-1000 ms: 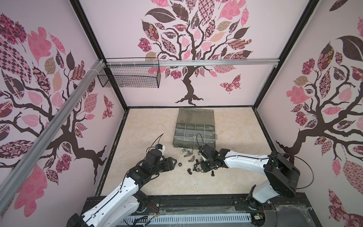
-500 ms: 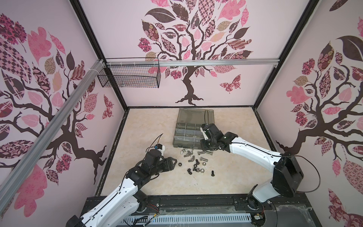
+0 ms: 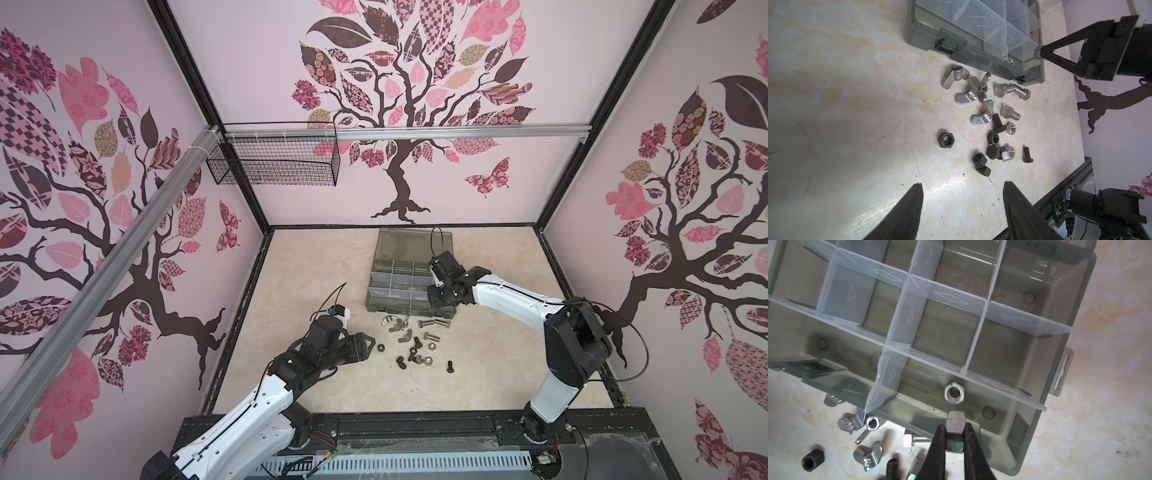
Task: Sort the screws and nuts into containers
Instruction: Place the nut into the container, then move the nut to the bottom-center of the table.
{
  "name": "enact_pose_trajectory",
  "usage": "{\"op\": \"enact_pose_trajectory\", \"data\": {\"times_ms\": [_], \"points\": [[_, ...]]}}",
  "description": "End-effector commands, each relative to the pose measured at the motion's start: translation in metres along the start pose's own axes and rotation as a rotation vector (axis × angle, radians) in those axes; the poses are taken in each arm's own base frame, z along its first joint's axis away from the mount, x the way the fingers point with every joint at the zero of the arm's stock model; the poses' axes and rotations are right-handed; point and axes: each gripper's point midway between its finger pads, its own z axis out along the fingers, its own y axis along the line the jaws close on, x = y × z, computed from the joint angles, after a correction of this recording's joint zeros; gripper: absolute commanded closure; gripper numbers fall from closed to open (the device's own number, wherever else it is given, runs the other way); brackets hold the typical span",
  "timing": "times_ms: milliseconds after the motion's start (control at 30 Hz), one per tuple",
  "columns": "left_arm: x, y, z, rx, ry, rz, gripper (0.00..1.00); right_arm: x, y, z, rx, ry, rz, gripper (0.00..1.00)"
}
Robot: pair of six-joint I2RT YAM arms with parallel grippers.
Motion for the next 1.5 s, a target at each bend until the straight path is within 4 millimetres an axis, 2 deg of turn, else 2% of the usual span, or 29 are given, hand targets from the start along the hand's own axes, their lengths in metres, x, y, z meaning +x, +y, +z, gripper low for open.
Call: {"op": "enact_pose_trajectory", "data": {"times_ms": [0,200,333,533,733,900,1200,1467], "points": [[-0.008,-0.009,-0.005,0.021,-0.021,0.026,0.35,-0.001,-0.004,0.007,0.023,0.023,-0.01,0.83],[-0.008,-0.01,-0.003,0.026,-0.015,0.022,0.35,0.0,-0.004,0.005,0.019,0.02,-0.005,0.69],[-0.01,-0.012,-0.005,0.026,-0.017,0.031,0.35,-0.004,-0.002,-0.003,0.001,0.004,0.0,0.66],[-0.011,-0.014,-0.005,0.026,-0.012,0.037,0.35,-0.001,0.001,-0.027,-0.05,-0.034,0.009,0.65],[-0.014,-0.018,-0.003,0.027,0.002,0.051,0.36,0.019,-0.004,-0.047,-0.078,-0.048,0.016,0.65],[-0.016,-0.022,-0.001,0.027,0.009,0.064,0.37,0.043,-0.01,-0.056,-0.102,-0.047,0.038,0.65],[-0.006,-0.031,0.003,0.014,0.037,0.121,0.39,0.082,-0.02,-0.066,-0.123,-0.03,0.083,0.65],[0.008,-0.046,0.011,-0.01,0.089,0.203,0.4,0.107,-0.017,-0.064,-0.158,-0.005,0.113,0.66]]}}
